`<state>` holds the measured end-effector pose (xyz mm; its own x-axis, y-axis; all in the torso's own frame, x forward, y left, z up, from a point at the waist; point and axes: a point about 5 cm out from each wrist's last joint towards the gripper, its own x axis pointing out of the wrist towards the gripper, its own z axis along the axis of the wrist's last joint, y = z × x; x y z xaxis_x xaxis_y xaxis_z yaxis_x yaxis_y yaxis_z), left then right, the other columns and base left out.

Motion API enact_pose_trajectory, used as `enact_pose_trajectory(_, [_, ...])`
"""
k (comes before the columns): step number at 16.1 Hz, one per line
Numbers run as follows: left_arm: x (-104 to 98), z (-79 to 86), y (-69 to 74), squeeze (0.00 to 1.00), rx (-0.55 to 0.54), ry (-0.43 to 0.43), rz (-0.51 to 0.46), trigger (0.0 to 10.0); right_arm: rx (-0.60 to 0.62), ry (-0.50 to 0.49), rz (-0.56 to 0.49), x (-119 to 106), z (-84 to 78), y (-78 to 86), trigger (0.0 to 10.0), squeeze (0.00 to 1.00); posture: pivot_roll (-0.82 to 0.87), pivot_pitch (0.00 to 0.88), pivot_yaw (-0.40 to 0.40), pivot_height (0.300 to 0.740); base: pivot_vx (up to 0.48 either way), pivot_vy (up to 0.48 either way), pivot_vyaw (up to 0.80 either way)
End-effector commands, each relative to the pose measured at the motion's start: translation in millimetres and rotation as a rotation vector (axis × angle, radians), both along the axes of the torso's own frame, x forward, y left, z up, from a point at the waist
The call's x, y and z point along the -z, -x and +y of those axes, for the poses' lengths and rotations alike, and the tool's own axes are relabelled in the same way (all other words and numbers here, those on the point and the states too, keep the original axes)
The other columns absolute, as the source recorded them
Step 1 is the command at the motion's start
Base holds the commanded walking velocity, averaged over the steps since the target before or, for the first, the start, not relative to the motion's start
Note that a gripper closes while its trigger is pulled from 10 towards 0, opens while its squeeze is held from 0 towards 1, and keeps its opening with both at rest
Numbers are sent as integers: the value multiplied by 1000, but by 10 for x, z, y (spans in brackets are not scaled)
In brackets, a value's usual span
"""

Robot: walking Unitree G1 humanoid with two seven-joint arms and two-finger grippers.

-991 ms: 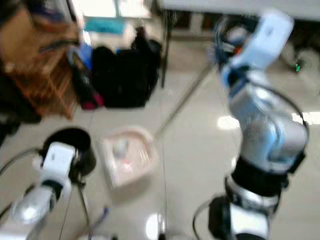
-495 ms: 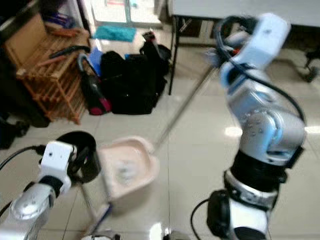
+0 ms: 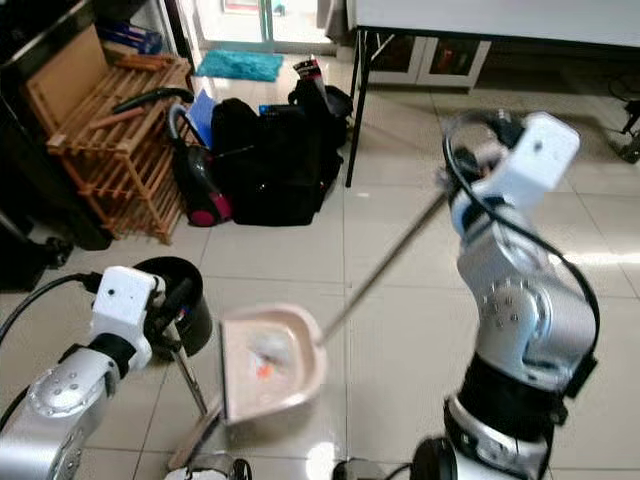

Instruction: Sweep floor

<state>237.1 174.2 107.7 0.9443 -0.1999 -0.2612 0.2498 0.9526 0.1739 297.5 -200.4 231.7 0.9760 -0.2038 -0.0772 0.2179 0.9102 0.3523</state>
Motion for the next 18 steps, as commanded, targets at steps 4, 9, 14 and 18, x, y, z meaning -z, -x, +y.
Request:
enact_pose_trajectory(4, [-48, -29, -19, 0, 22, 0, -34, 10000, 61, 21, -89, 32, -69, 179, 10000, 0, -29, 120, 22, 740, 0, 0, 0])
enact_pose_trajectory(9, [-43, 38, -17, 0, 8, -9, -31, 10000, 60, 87, -142, -78, -39, 172, 10000, 0, -27, 115, 25, 740, 0, 50, 0])
enact_pose_trajectory(14, [-37, 28, -28, 0, 8, -2, -31, 10000, 56, 103, -195, -249, -39, 131, 10000, 0, -31, 109, 25, 740, 0, 289, 0])
enact_pose_trajectory(18, [-42, 25, -46, 0, 9, -4, -29, 10000, 48, 105, -210, -292, -26, 119, 10000, 0, -30, 100, 29, 740, 0, 313, 0])
